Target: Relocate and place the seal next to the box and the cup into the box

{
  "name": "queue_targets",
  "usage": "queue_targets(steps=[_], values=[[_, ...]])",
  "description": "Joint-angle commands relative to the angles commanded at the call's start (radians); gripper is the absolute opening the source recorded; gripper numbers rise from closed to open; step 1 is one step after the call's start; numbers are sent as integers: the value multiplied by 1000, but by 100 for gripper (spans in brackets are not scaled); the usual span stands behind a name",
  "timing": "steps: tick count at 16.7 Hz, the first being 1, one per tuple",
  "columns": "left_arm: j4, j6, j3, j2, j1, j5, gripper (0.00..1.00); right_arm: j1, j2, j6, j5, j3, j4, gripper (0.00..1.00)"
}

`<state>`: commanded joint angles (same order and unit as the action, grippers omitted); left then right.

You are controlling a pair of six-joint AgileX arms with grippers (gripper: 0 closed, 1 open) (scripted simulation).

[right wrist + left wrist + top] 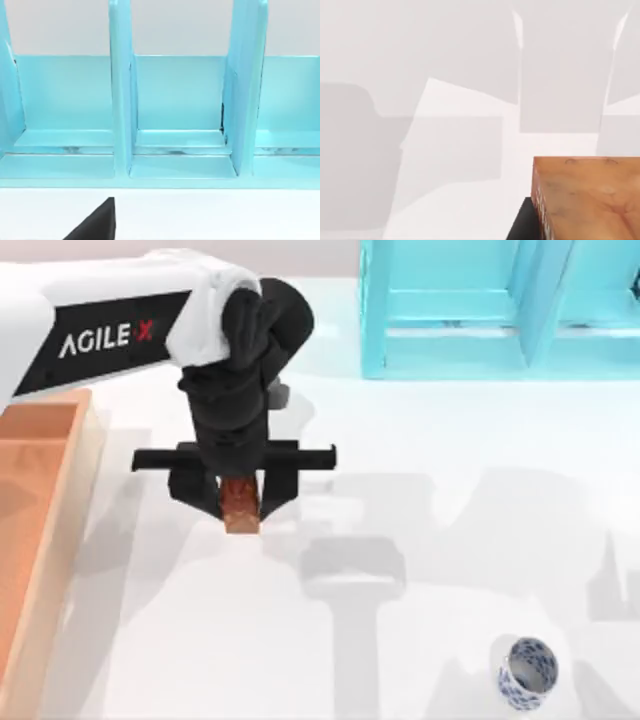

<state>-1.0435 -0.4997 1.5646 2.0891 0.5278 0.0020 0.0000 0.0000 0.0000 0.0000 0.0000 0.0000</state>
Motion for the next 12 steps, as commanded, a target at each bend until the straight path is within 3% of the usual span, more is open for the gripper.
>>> queue_targets(steps=[5,12], values=[[-166,129,2,-162,-131,0,0,0,0,0,0,0,0,100],[-197,151,38,-146,-148,-2,0,0,0,0,0,0,0,100]])
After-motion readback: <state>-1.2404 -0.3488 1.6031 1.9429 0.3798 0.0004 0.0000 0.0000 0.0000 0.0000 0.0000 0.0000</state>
